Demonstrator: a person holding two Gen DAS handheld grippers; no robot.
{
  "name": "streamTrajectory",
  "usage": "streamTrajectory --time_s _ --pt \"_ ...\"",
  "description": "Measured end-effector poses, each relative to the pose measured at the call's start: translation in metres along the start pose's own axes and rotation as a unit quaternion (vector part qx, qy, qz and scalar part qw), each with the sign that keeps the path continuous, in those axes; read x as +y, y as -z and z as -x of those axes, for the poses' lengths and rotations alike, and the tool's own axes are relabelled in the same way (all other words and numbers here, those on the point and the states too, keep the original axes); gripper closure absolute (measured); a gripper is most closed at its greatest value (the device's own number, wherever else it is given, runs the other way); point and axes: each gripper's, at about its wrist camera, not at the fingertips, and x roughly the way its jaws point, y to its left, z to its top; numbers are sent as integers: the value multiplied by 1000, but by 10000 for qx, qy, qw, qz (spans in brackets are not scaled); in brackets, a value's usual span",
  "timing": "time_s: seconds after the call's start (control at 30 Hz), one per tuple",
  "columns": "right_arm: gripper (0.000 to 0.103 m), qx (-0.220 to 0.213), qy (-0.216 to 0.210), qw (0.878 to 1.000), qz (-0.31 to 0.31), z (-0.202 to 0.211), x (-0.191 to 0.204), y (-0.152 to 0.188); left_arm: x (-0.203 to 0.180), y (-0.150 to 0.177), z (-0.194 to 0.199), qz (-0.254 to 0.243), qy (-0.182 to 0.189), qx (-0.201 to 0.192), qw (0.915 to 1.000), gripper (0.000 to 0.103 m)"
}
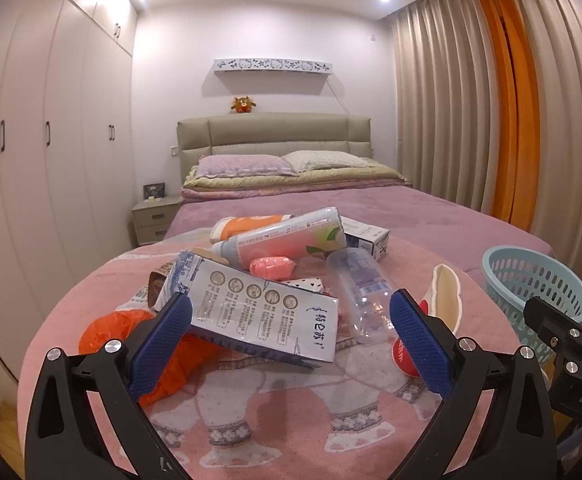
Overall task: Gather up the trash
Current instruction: 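Move both tools toward the trash pile on the pink rug, then grasp the orange plastic bag with left tool while right tool grasps the white paper cup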
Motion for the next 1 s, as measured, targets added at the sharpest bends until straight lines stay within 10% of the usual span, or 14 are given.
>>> streamTrajectory --time_s 0.5,0.8,1.0 --pt "16 3 -46 10000 12 2 1 -5 9 -2 2 135 130 230 9996 7" --pt "55 237 -525 9982 187 -2 17 -6 73 -8 33 460 179 621 9969 7" --pt "53 215 -764 9965 251 1 33 -8 136 7 16 939 191 1315 9867 8"
